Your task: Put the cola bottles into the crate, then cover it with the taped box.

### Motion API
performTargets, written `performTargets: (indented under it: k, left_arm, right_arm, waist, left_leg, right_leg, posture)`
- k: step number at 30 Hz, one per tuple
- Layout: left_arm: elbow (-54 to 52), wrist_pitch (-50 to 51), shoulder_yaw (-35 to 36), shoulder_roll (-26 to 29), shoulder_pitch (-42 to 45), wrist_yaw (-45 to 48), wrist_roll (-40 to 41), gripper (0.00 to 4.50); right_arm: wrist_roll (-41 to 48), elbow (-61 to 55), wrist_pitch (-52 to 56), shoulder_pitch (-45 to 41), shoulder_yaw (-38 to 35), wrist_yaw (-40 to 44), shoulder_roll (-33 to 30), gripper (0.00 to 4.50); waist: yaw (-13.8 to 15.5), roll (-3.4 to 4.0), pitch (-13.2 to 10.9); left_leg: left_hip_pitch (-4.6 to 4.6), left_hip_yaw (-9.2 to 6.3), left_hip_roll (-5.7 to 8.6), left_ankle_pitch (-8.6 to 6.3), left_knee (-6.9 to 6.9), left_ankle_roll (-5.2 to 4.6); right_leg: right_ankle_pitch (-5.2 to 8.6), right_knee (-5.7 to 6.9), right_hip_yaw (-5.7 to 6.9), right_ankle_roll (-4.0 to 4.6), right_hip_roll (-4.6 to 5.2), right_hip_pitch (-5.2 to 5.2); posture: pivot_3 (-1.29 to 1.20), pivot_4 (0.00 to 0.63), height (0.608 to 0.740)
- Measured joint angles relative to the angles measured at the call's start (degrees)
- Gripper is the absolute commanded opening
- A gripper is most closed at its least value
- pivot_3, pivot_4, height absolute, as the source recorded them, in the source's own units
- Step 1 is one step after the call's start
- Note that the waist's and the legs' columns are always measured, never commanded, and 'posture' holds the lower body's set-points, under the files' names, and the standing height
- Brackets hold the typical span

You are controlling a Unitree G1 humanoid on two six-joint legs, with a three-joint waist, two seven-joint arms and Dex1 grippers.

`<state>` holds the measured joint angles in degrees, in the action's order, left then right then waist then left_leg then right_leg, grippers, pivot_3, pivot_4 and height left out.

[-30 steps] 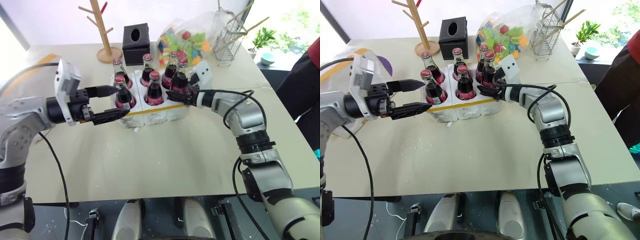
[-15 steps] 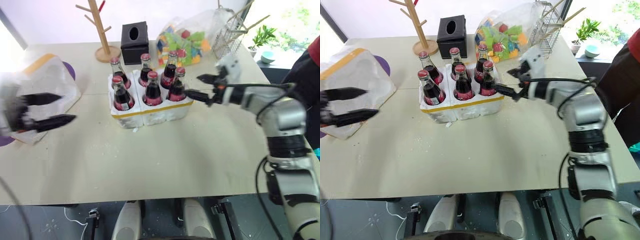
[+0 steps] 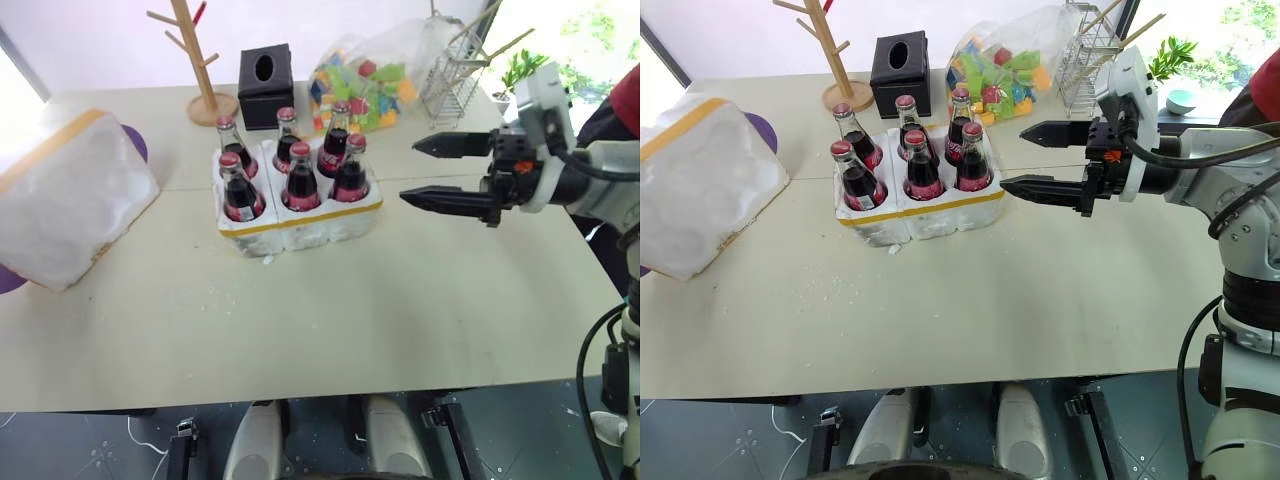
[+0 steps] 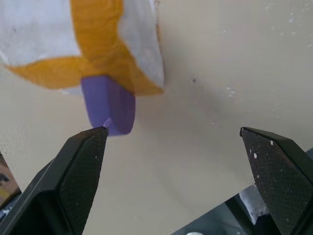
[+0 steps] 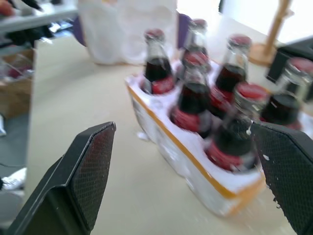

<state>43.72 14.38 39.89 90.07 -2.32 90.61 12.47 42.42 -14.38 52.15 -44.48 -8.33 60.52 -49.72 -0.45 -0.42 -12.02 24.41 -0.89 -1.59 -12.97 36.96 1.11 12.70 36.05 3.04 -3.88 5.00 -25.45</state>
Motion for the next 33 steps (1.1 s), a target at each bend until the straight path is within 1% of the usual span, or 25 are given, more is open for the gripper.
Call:
performTargets:
  k: [2,4,5,6,8,10,12,16,22,26,33]
  left_arm:
    - [4.25,-2.43,-10.8,-0.42,10.62,-1.43,-1.5,4.5]
    - [7.35,-3.88,-18.74,-1.47,20.68,-2.28,-4.06,4.5]
    - [9.99,-4.66,-23.48,-3.47,29.84,-3.19,-7.11,4.5]
    - [12.02,-5.33,-27.38,-5.18,36.59,-4.21,-9.78,4.5]
    - [16.58,-6.56,-33.88,-8.37,46.13,-5.67,-14.86,4.5]
    - [20.78,-7.82,-38.78,-10.29,52.49,-6.75,-19.59,4.5]
    - [23.88,-8.98,-41.55,-10.64,56.86,-7.25,-22.74,4.5]
    - [27.74,-9.99,-44.57,-11.6,60.22,-8.41,-26.43,4.5]
    - [30.0,-9.07,-46.5,-11.86,62.32,-7.61,-29.45,4.5]
    - [29.92,-8.91,-47.07,-12.08,64.16,-5.56,-29.96,4.5]
    - [30.06,-9.07,-46.55,-13.4,67.31,-6.85,-29.51,4.5]
  right_arm:
    - [-0.02,0.03,-0.09,0.31,0.42,-0.55,0.32,4.46]
    - [-0.03,0.08,-0.11,0.71,0.67,-0.88,0.3,4.46]
    - [0.01,0.21,-0.01,0.95,0.55,-1.27,0.28,4.46]
    - [0.13,0.26,0.1,1.09,0.54,-1.71,0.41,4.46]
    - [0.59,0.11,0.38,1.4,0.45,-2.36,0.47,4.46]
    - [0.91,-0.07,0.86,1.89,0.19,-3.19,0.31,4.46]
    - [1.24,-0.26,1.38,2.65,-0.28,-4.15,0.07,4.46]
    - [1.79,-1.5,2.77,4.04,-1.66,-7.11,0.0,4.46]
    - [3.87,-4.89,4.47,6.36,-2.81,-10.25,-0.04,4.46]
    - [4.62,-6.11,4.86,6.96,-3.51,-12.1,-0.03,4.46]
    - [5.12,-6.47,4.51,8.48,-3.74,-13.57,0.24,4.46]
  waist:
    - [0.07,-0.06,0.02]
    - [-0.05,-0.13,0.04]
    - [0.16,-0.13,0.05]
    - [0.39,-0.15,0.05]
    - [0.7,-0.16,0.06]
    - [0.72,-0.19,0.07]
    - [0.78,-0.19,0.08]
    - [0.92,-0.17,0.08]
    - [1.27,-0.15,0.09]
    - [1.25,-0.14,0.1]
    - [1.1,-0.15,0.1]
  left_leg:
    - [0.04,0.16,-0.06,0.0,0.04,0.0]
    - [0.06,0.24,-0.06,0.01,0.05,-0.01]
    - [0.04,0.29,-0.05,0.01,0.07,-0.02]
    - [0.04,0.3,-0.06,0.02,0.08,-0.03]
    - [0.02,0.34,-0.08,0.03,0.1,-0.04]
    - [0.03,0.37,-0.13,0.03,0.13,-0.05]
    - [-0.01,0.43,-0.14,0.03,0.12,-0.05]
    - [-0.04,0.43,-0.2,0.02,0.13,-0.05]
    - [-0.03,0.43,-0.21,0.02,0.19,-0.05]
    - [-0.03,0.44,-0.21,0.02,0.22,-0.05]
    - [-0.03,0.44,-0.21,0.03,0.22,-0.05]
  right_leg:
    - [-0.03,0.01,0.0,0.01,0.0,-0.02]
    - [-0.05,0.03,-0.02,0.0,-0.01,-0.02]
    - [-0.07,0.06,-0.03,-0.02,-0.02,0.0]
    - [-0.17,0.08,-0.02,-0.2,-0.07,0.01]
    - [-0.27,0.16,-0.03,-0.37,-0.1,0.01]
    - [-0.28,0.17,-0.03,-0.38,-0.13,0.0]
    - [-0.28,0.17,-0.04,-0.39,-0.12,0.01]
    - [-0.25,0.17,-0.04,-0.38,-0.13,0.01]
    - [-0.24,0.17,-0.04,-0.32,-0.1,0.03]
    - [-0.16,0.16,-0.04,-0.18,-0.09,0.05]
    - [-0.27,0.18,-0.04,-0.36,-0.11,0.04]
  posture:
    - [0.0,0.15,0.74]
    - [0.0,0.15,0.74]
    - [0.0,0.15,0.74]
    - [0.0,0.15,0.74]
    - [0.0,0.15,0.74]
    - [0.0,0.15,0.74]
    - [0.0,0.15,0.74]
    - [0.0,0.15,0.74]
    - [0.0,0.15,0.74]
    - [0.0,0.15,0.74]
    - [0.0,0.15,0.74]
